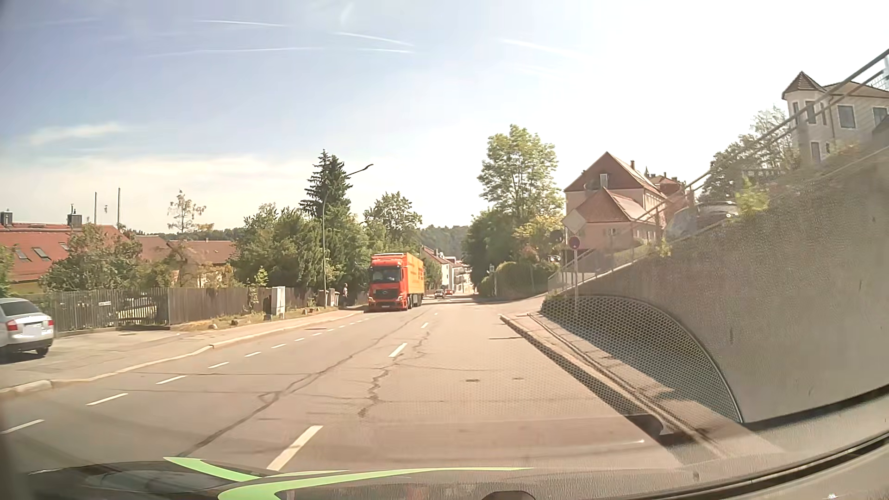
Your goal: Follow the waypoints while adhering to traffic rules and regulations
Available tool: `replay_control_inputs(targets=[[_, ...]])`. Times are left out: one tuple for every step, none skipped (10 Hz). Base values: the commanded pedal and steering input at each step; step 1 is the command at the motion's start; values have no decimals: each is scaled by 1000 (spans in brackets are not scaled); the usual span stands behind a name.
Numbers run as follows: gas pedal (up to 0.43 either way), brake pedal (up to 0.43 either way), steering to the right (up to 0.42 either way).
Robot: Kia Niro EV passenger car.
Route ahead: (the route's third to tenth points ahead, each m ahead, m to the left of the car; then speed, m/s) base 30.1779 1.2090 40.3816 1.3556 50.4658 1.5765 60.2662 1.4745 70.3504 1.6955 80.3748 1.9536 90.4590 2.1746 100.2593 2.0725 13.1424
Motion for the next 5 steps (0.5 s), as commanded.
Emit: replay_control_inputs(targets=[[0,0,1],[0,0,1],[0,0,1],[0,0,0],[0,0,0]])
